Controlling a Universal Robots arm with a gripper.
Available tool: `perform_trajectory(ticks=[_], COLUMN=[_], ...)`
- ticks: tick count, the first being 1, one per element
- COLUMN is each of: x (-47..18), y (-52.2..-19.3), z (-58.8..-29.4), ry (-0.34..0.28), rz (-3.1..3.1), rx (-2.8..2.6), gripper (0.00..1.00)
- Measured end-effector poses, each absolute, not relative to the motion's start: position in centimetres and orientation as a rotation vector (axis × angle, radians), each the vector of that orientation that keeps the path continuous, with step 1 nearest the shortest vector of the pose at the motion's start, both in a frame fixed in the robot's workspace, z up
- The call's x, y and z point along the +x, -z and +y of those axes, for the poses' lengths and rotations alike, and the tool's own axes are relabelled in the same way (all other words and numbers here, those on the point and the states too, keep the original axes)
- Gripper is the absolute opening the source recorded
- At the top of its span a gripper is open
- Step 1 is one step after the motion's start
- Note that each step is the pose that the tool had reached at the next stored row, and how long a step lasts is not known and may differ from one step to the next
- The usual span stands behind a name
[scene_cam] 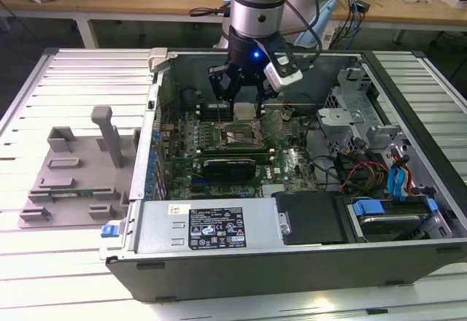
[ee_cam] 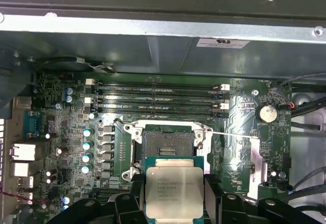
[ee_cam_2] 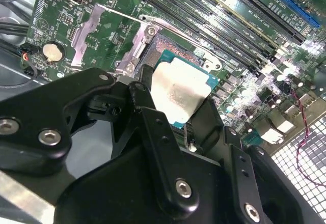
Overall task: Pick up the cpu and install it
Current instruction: 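Place the cpu into insertion slot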
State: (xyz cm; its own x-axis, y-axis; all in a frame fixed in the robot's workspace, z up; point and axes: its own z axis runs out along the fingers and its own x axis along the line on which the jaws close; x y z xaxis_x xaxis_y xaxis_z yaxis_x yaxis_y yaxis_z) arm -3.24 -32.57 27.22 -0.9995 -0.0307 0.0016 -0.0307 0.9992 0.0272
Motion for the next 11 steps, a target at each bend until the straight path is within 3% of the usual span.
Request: perform_trajectory(ticks=[11], x=[-3.24], y=[-27.24], z=[-32.57], ry=[0.043], rz=[-3.137], rx=[-0.169], gripper=[0.55])
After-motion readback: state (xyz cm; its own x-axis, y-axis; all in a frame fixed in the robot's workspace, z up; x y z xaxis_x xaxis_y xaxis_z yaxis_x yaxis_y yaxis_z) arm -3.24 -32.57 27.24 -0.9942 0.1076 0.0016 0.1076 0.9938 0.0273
